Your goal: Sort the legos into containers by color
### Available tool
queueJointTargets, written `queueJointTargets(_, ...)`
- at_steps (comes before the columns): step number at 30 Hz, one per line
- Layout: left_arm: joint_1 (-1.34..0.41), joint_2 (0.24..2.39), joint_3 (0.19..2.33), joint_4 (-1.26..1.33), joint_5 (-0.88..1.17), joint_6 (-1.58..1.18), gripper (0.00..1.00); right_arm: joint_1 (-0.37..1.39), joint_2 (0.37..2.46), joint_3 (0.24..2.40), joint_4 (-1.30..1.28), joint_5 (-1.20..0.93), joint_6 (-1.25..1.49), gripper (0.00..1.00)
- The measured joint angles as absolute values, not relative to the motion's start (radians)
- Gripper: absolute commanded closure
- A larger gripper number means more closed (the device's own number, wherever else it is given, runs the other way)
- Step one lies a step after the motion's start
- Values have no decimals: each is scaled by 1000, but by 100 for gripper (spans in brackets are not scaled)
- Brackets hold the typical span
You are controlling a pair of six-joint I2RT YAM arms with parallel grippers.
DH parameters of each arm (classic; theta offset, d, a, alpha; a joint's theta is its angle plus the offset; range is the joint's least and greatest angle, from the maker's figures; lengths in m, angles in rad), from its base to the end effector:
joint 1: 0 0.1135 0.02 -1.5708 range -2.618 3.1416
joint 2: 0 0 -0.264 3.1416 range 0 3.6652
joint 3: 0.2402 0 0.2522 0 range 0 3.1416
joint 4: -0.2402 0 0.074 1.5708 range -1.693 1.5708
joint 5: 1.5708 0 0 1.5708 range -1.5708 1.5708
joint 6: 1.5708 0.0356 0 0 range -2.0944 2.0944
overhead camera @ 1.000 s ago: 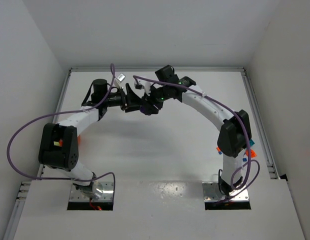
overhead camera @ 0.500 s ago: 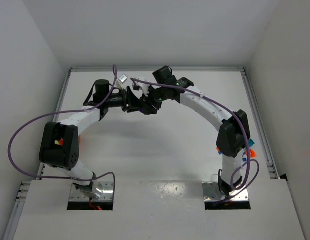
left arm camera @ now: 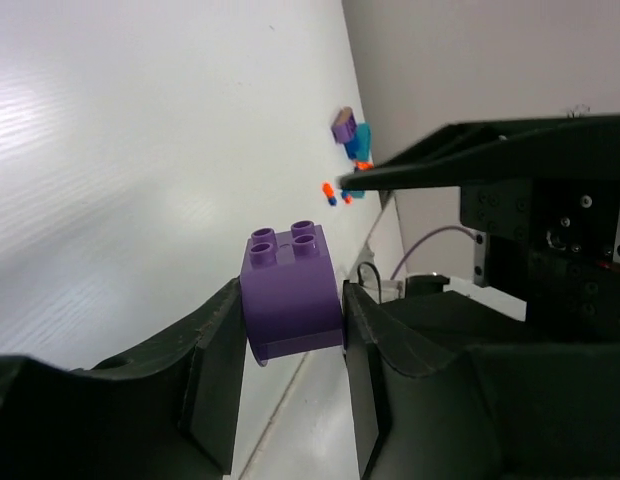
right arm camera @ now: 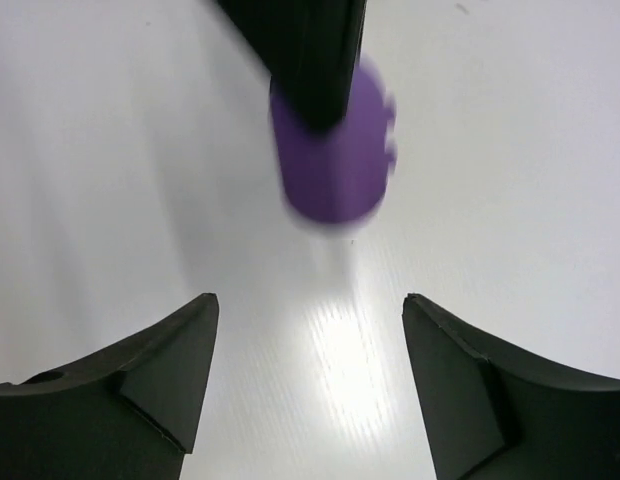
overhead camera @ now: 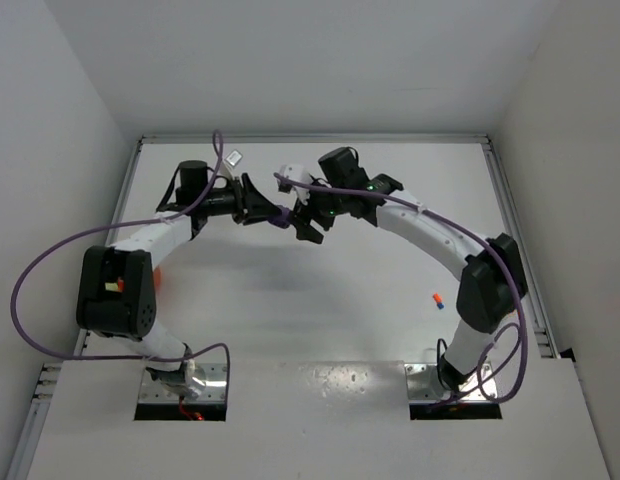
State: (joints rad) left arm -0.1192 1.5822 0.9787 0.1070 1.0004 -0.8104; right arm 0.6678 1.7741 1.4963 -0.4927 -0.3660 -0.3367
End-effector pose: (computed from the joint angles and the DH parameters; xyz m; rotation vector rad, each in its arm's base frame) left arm 0.3347 -0.0703 0.2435 -0.0679 2.1956 -1.5782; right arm 0.3080 0.2591 0.2879 -1.2901 1.9675 0.5917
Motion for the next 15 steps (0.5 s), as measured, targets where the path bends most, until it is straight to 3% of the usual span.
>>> queueJointTargets(6,14,1560,998,-26,979,-670,87,644,1616,1352,-495,-341,-337,23)
queueJointTargets(15,215,1573,1407,-703,826,34,87,596,1544,1253,-573,-334,-341,22)
